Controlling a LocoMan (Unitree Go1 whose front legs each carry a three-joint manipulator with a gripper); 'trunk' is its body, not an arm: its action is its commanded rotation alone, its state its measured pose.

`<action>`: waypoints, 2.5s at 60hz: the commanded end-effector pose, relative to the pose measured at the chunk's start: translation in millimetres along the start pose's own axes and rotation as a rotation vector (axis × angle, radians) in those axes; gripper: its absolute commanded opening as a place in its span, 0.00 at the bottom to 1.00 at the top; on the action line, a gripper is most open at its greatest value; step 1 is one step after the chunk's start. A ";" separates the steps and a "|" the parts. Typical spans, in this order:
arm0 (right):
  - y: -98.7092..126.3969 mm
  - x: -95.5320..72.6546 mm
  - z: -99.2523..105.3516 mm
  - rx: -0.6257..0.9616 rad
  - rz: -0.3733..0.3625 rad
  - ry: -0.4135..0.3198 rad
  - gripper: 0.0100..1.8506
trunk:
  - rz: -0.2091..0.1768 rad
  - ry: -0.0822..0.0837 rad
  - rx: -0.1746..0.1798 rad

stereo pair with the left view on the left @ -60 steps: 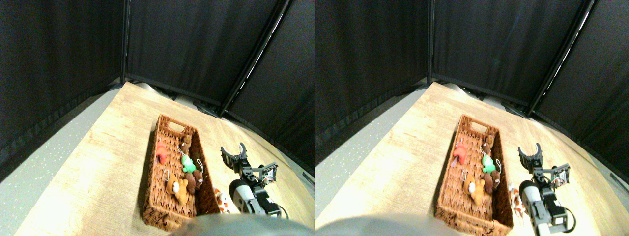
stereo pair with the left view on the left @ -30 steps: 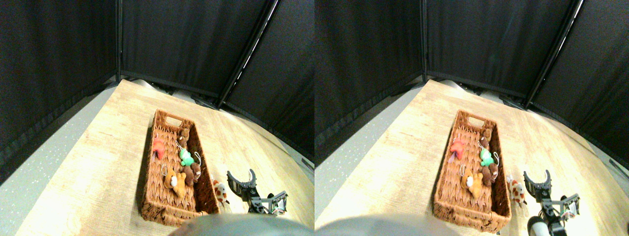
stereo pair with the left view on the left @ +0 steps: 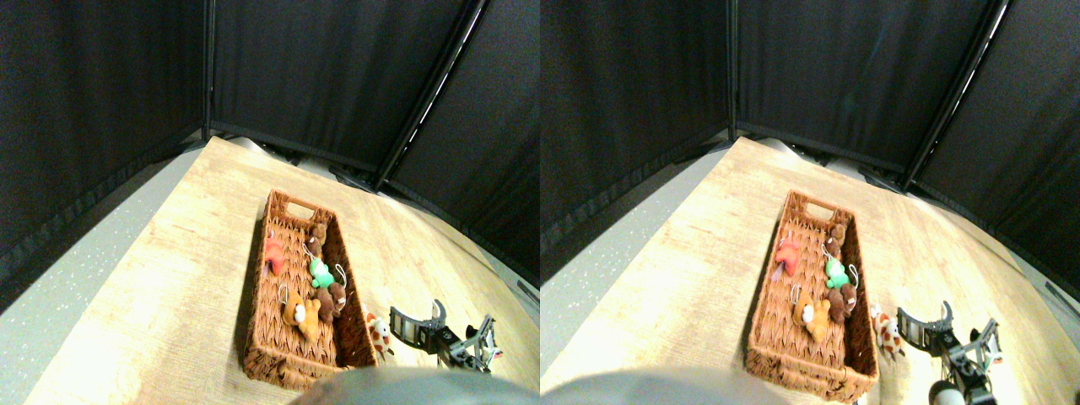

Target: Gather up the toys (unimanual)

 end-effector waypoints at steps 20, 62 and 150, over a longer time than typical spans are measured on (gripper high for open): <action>-35.6 14.5 -14.4 0.072 -0.048 -0.012 0.46 | 0.038 0.024 -0.034; -58.5 59.3 -26.7 0.168 -0.040 -0.013 0.50 | 0.066 0.032 -0.047; 106.3 33.2 -36.3 -0.185 0.305 0.010 0.03 | 0.073 -0.036 -0.092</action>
